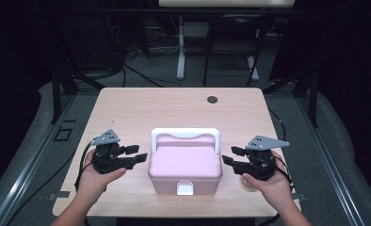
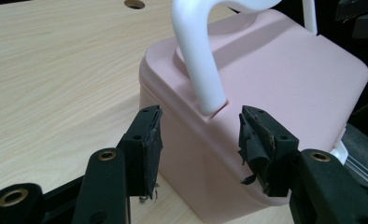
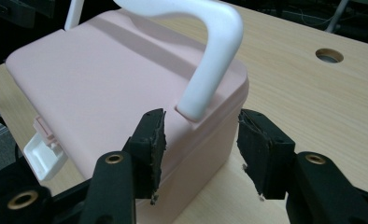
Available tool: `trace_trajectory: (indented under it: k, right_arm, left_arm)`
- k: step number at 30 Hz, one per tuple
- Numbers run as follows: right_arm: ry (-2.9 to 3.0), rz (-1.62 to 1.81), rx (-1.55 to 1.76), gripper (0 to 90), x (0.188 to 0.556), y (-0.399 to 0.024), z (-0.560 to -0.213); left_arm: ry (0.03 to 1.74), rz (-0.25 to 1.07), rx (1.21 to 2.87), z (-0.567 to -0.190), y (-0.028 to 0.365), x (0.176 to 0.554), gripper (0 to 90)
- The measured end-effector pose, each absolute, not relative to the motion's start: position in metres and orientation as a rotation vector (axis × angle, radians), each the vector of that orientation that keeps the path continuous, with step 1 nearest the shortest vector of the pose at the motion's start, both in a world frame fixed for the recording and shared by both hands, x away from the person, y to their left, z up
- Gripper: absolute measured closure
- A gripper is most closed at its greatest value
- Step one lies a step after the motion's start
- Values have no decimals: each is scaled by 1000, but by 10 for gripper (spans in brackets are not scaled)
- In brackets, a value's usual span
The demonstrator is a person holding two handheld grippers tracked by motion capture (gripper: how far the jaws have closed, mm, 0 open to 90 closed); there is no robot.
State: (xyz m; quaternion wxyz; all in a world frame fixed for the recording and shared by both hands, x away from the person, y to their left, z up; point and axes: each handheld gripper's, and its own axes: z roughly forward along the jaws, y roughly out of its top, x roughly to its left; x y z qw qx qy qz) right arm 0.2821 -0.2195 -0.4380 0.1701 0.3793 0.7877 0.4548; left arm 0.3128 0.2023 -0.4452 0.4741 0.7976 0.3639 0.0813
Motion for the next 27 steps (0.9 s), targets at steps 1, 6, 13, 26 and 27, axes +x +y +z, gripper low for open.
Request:
trace_trajectory:
  k: [1, 6, 13, 26, 27]
  right_arm:
    - [2237, 1301, 1068, 509, 284, -218, -435]
    - [2244, 1330, 1061, 509, 290, -216, -433]
    - [2258, 1346, 1074, 504, 300, -211, -434]
    - [2271, 1367, 1106, 503, 313, -207, -438]
    - [2272, 1369, 1111, 507, 314, -206, -439]
  left_arm:
    - [891, 197, 1940, -442, 200, 314, 488]
    - [878, 193, 1942, -438, 193, 320, 487]
    - [876, 179, 1952, -441, 182, 327, 488]
    - [878, 163, 1954, -444, 170, 335, 486]
    - [878, 160, 1957, -445, 170, 336, 486]
